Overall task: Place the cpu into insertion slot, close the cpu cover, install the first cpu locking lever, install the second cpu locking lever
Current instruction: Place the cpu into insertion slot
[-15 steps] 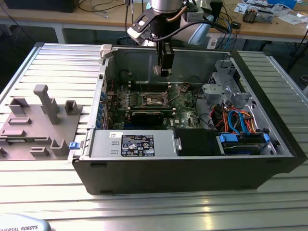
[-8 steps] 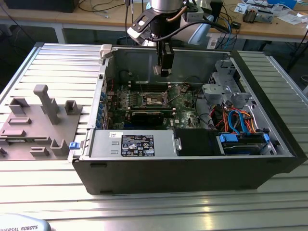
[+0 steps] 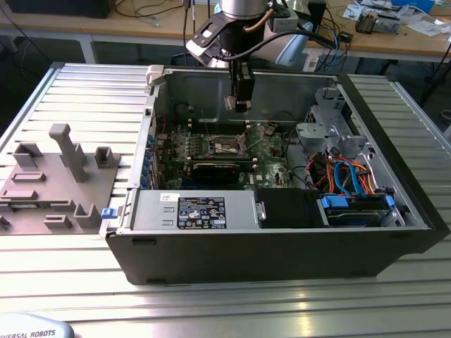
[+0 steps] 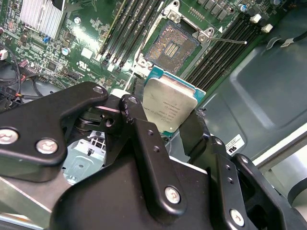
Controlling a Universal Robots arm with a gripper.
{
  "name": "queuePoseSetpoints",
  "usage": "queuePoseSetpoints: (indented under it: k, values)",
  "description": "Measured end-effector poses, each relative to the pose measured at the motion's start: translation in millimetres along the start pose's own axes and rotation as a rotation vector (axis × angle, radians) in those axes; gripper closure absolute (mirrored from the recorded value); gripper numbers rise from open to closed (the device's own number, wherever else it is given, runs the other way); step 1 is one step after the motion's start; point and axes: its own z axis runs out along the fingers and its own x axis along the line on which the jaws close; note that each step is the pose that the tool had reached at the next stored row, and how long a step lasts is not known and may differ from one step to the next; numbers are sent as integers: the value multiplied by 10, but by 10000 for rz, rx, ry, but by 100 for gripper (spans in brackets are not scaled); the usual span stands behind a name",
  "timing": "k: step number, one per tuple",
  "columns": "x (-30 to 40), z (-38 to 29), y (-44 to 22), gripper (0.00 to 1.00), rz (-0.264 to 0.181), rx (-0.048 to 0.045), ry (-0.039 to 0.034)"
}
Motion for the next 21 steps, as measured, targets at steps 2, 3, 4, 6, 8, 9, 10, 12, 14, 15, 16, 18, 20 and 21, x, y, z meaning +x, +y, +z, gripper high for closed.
queuePoseSetpoints:
  k: [2, 3, 4, 6, 8, 9, 10, 12, 14, 15, 16, 18, 20, 21]
  values:
    - [0, 0, 0, 46, 9, 0, -1]
    - [0, 0, 0, 46, 14, 0, -1]
    - [0, 1, 0, 46, 21, 0, -2]
    - [0, 1, 0, 46, 30, 0, -2]
    - [0, 1, 0, 46, 36, 0, -3]
    - [0, 1, 0, 46, 40, 0, -3]
    - [0, 2, 0, 46, 44, 0, -3]
    - [0, 2, 0, 46, 52, 0, -3]
    - [0, 2, 0, 46, 58, 0, -4]
    - [0, 2, 0, 46, 63, 0, -4]
    - [0, 2, 0, 46, 67, 0, -4]
    - [0, 2, 0, 46, 76, 0, -5]
    - [0, 3, 0, 46, 86, 0, -6]
    - [0, 3, 0, 46, 92, 0, -7]
